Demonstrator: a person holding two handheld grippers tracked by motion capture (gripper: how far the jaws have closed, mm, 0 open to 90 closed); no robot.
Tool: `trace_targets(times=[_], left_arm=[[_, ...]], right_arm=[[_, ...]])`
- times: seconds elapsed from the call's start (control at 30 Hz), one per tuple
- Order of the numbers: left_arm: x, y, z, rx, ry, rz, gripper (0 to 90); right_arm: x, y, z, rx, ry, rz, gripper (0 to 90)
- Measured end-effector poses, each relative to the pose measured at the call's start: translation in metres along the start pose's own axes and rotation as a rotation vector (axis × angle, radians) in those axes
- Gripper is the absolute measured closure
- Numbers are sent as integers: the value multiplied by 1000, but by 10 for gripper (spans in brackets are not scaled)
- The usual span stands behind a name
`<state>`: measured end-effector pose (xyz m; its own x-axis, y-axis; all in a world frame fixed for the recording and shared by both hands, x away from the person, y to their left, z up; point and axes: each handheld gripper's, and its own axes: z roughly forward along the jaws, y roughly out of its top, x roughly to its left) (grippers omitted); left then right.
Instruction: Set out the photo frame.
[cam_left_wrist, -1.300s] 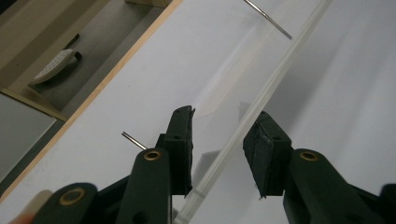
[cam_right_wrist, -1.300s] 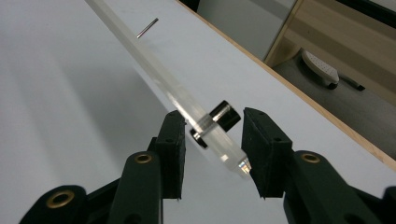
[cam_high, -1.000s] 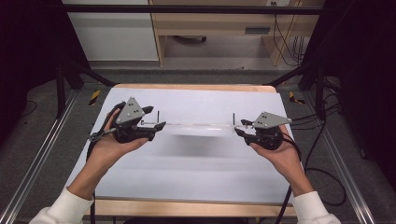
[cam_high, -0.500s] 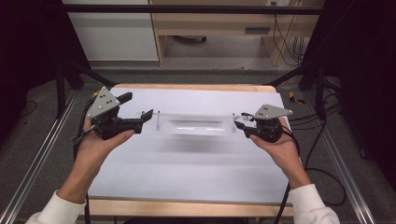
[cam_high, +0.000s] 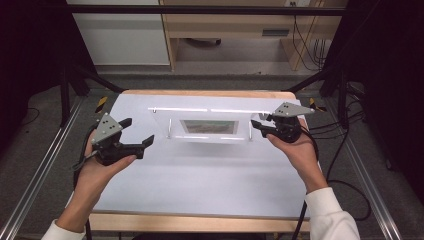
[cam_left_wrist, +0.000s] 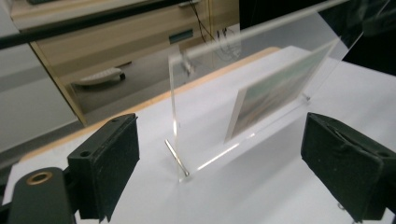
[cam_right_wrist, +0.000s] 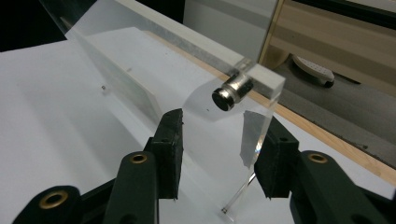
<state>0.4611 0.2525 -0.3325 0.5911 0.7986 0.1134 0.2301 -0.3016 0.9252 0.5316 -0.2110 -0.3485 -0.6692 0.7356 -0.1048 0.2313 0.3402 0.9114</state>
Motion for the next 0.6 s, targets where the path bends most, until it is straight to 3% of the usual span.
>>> trace_targets(times=[0.07, 0.17, 0.27, 0.37, 0.5, 0.6], left_arm=[[1, -13, 6, 21, -9, -24, 112], [3, -29, 14, 68, 10, -5, 108], [6, -43, 20, 93, 6, -31, 107], [10, -56, 24, 123, 19, -23, 107], [15, -76, 31, 157, 26, -52, 107], [15, -88, 35, 194, 23, -50, 107]], right_arm=[[-2, 1, 2, -2, -2, 9, 574], [-6, 3, 5, -5, -4, 22, 572], [-10, 6, 9, -9, -8, 39, 571], [-15, 8, 13, -10, -12, 48, 570], [-22, 10, 19, -24, -9, 79, 568], [-27, 12, 23, -23, -11, 93, 568]])
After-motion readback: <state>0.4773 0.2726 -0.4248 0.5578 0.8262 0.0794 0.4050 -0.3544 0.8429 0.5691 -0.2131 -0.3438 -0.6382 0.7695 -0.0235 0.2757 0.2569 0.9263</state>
